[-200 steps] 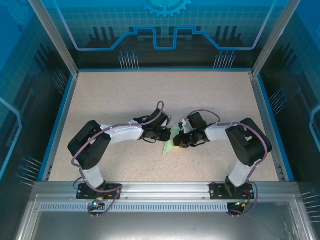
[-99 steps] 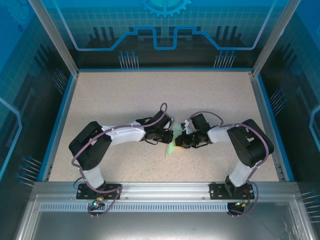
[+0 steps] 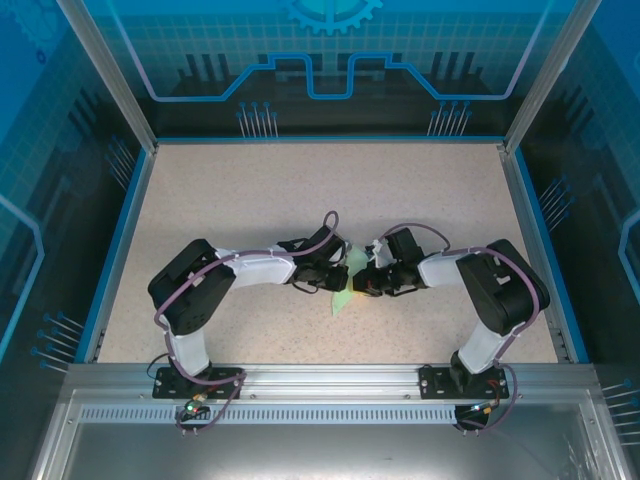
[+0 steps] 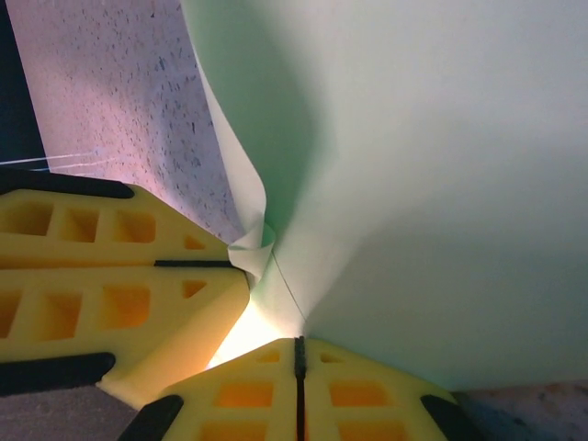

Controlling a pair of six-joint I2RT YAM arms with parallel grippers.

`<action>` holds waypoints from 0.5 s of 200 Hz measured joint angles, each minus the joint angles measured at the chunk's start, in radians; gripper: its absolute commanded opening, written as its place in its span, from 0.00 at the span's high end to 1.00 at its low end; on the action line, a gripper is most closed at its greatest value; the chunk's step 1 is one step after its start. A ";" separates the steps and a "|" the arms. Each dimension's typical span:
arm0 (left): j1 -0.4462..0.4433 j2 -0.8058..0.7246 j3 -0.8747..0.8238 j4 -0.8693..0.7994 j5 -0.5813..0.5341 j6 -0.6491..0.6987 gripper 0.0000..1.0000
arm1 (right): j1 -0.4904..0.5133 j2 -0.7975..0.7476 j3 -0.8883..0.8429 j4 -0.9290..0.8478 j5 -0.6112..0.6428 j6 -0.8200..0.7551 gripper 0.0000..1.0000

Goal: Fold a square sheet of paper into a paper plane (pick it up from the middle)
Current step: Fold the wing for the fifth time at the center of the table.

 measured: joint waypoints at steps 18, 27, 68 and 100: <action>0.000 0.003 0.000 0.005 0.005 0.000 0.91 | -0.002 -0.005 0.000 -0.004 0.006 0.000 0.92; 0.000 0.005 -0.002 0.009 0.005 0.000 0.91 | -0.003 -0.007 0.000 -0.008 0.010 0.000 0.92; 0.006 0.010 -0.011 0.023 0.013 -0.005 0.91 | -0.008 -0.042 0.000 -0.050 0.035 -0.011 0.92; 0.009 0.010 -0.011 0.027 0.013 -0.011 0.91 | -0.008 -0.057 0.005 -0.093 0.057 -0.035 0.92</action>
